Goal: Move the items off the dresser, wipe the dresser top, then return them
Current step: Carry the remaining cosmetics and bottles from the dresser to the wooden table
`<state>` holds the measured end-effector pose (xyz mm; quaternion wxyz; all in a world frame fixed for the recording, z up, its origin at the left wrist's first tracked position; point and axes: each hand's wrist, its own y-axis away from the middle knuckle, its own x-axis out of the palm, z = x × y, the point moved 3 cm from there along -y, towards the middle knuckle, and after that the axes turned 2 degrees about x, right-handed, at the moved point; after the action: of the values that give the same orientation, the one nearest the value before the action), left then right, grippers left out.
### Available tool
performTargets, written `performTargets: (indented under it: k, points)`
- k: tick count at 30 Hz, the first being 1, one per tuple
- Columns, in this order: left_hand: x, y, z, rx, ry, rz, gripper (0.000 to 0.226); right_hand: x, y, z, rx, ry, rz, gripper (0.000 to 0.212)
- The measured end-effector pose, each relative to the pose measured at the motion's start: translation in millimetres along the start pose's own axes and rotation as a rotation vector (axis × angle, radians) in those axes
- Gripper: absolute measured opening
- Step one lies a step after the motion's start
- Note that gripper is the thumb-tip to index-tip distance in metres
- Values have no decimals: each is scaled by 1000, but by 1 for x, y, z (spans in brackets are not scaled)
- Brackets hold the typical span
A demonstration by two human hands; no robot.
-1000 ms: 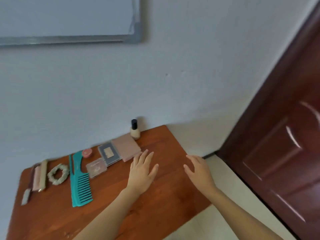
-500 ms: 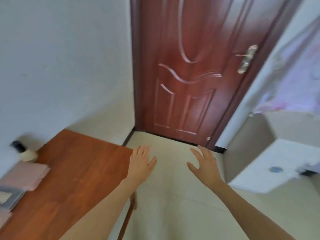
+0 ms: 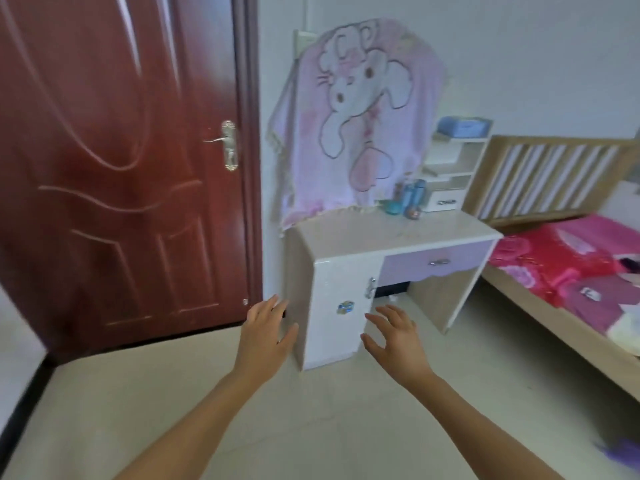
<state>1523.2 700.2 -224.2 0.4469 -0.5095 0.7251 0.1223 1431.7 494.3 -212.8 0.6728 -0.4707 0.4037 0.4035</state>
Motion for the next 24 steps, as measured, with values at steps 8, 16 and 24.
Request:
performTargets:
  k: [8, 16, 24]
  points:
    - [72, -64, -75, 68, 30, 3, 70, -36, -8, -109, 94, 70, -11, 40]
    - [119, -126, -78, -3, 72, -40, 46, -35, -51, -178, 127, 11, 81, 59]
    - [207, -246, -85, -78, 111, 1, 45, -38, -124, -280, 225, 76, 125, 55]
